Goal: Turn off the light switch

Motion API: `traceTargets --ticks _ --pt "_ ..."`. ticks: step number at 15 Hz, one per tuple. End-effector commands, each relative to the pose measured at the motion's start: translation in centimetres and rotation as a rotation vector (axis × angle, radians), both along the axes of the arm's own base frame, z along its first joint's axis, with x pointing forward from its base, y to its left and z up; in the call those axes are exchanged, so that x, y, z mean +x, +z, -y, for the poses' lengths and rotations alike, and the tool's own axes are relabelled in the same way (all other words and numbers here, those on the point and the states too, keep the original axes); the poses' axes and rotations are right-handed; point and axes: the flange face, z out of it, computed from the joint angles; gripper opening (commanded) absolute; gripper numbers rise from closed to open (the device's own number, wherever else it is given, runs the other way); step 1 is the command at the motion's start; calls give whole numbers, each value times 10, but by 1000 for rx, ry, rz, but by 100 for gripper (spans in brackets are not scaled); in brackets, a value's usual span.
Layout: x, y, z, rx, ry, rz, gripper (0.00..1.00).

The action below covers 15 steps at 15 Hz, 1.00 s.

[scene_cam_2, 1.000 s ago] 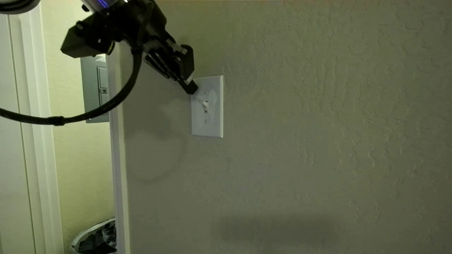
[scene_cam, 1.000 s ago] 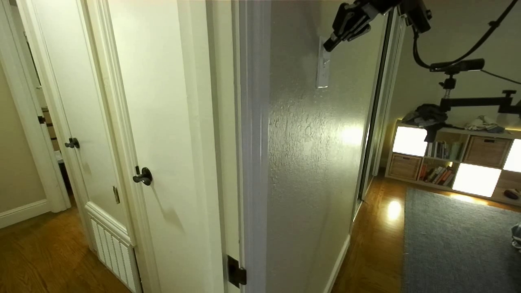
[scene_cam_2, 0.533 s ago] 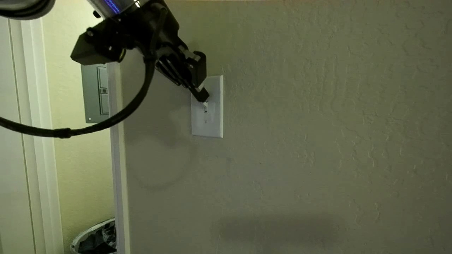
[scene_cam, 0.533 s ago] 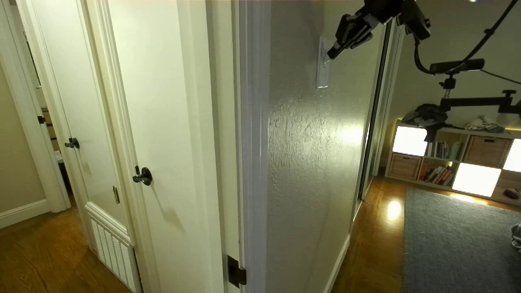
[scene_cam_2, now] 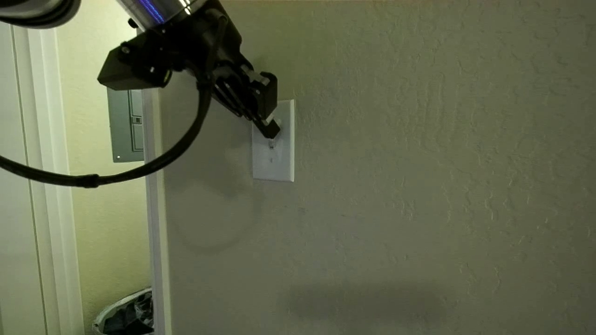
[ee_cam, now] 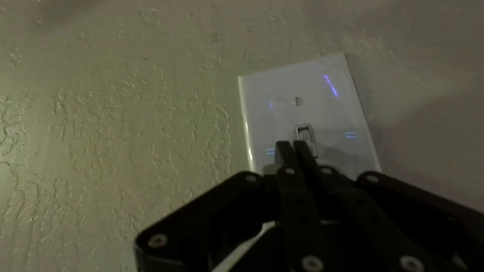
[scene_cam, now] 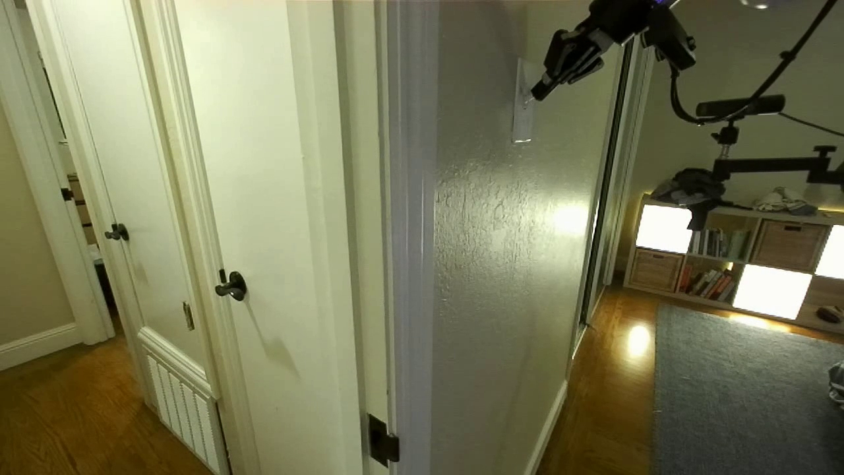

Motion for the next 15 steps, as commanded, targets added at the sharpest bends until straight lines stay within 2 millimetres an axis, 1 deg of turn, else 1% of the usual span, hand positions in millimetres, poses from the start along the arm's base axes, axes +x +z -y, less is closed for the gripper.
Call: traceTargets --ticks 1,5,11,15 --pt "1 10 -1 -23 17 34 6" --pt "2 16 -2 -27 24 48 6" --pt "3 9 -10 19 37 42 6" --pt "3 3 -6 42 37 39 6"
